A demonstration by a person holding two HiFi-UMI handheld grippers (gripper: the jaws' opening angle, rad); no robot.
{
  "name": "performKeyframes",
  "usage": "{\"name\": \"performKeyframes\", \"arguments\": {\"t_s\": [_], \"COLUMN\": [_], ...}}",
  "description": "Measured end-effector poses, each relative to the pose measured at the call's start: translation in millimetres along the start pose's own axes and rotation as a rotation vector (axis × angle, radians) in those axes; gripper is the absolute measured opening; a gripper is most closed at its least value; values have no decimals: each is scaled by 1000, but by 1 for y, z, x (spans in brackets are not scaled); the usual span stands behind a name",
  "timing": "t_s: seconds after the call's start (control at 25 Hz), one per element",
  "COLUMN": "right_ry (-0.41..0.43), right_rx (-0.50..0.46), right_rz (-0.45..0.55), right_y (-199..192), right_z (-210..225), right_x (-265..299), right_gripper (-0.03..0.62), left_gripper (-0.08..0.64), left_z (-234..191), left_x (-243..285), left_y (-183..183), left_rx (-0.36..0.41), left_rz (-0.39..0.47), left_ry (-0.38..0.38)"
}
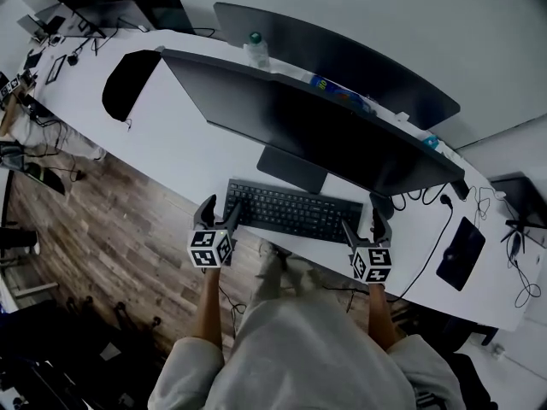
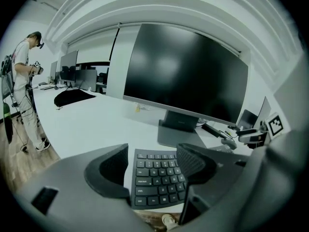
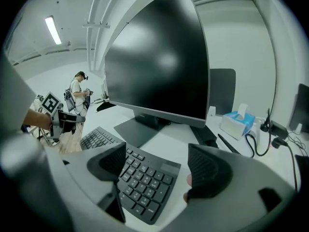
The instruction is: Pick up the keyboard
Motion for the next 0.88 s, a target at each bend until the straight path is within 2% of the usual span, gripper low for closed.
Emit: {"name": "performKeyframes", "arguments": {"t_s": [0.52,0.88], "right_ry": [-20,-46], "right_rx": [5,16], "right_rz": [-61,-78], "right_y": [-13,-17], "right_z": [2,7], "right_x": [18,20], "right_gripper": [393,387], "left_gripper": [311,319], "left_z": [-12,-16], "left_x": [51,74], "left_y": [-26,-26], "left_rx": [-44,-62], "left_rz": [-107,-131], "left_ry": [-75,-113]}}
Point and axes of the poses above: the fingertips, and each gripper's own axes: x forward along the fingers, z to its right, y out of its top, the point moved 9 cm from there along -x, backward along the fingers, and after that the axes turned 14 degrees about x, right-handed, at the moved point
